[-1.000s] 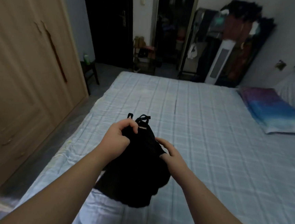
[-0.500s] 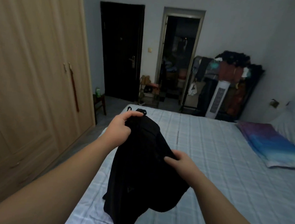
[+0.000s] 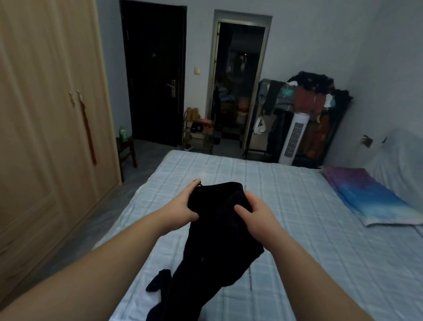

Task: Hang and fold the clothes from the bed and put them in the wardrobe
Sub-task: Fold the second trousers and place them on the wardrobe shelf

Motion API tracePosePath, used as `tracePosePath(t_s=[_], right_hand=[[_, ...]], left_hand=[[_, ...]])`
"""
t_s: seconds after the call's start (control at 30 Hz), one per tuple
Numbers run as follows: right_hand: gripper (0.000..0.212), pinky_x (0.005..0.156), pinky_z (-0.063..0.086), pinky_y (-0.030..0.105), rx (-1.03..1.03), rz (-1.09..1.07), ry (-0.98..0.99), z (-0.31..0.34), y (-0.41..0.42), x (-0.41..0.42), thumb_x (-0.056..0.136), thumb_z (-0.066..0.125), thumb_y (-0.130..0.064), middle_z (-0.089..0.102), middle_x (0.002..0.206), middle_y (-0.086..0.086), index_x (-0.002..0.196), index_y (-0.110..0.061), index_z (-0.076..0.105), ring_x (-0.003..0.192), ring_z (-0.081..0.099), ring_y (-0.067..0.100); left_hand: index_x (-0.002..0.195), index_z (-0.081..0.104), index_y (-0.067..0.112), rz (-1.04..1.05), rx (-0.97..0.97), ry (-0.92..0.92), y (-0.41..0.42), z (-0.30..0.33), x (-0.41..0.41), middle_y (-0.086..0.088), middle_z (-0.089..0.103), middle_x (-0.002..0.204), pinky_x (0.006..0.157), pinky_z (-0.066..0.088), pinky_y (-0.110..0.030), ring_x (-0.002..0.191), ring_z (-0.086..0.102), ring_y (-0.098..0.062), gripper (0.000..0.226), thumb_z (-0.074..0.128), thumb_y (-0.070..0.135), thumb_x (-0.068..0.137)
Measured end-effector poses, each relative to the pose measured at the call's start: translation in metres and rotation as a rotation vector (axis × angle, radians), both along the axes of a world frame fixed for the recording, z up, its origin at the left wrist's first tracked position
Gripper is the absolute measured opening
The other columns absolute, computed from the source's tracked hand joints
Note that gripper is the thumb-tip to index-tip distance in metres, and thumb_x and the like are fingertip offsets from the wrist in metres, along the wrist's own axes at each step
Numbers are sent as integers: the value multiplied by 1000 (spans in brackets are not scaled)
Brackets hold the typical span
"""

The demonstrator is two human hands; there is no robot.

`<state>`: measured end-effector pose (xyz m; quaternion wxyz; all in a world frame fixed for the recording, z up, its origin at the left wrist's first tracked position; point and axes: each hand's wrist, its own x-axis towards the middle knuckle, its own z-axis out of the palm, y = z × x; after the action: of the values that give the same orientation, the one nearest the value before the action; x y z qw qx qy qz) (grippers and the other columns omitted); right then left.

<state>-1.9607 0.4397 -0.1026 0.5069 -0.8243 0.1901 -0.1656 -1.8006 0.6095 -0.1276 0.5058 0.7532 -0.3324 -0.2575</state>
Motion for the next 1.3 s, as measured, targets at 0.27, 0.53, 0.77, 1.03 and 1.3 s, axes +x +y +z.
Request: tracePosePath(t_s=[0.27, 0.53, 0.77, 1.03, 1.3], right_hand=[[24, 68, 50, 16, -62, 30, 69, -1, 1, 2, 86, 74, -13, 70, 97, -7, 104, -25, 62, 84, 69, 3], [31, 56, 36, 24, -137, -168, 38, -3, -19, 0, 97, 62, -29, 44, 69, -2, 76, -17, 43, 62, 43, 10], [25, 55, 34, 30, -284, -521, -11, 3, -45, 6, 99, 54, -23, 53, 72, 3, 78, -16, 43, 66, 49, 19], [27, 51, 36, 21, -122, -532, -153, 13, -41, 10, 94, 38, 2, 50, 104, 4, 115, -13, 47, 74, 48, 17], [38, 85, 36, 24, -483, -351, 74, -4, -50, 5, 89, 43, 3, 55, 104, -2, 108, -14, 70, 102, 55, 19]], left_hand=[[135, 30, 36, 229, -307, 421, -23, -3, -7, -7, 49, 126, 87, 59, -44, 104, 66, -29, 84, 87, 36, 73], [111, 48, 21, 256, -423, 345, -29, 14, 4, -11, 45, 104, 51, 44, -30, 72, 50, -22, 48, 45, -17, 81], [123, 54, 29, -36, -187, 114, -4, 12, 36, -7, 55, 128, 77, 55, -30, 114, 61, -21, 62, 58, -17, 82], [125, 56, 29, 97, 77, -442, 1, 7, 40, 7, 58, 122, 89, 45, -17, 109, 56, -9, 47, 68, 6, 86], [103, 52, 28, 154, 224, -624, 16, -1, 44, 1, 70, 103, 63, 44, -24, 83, 61, -16, 14, 48, 16, 101]])
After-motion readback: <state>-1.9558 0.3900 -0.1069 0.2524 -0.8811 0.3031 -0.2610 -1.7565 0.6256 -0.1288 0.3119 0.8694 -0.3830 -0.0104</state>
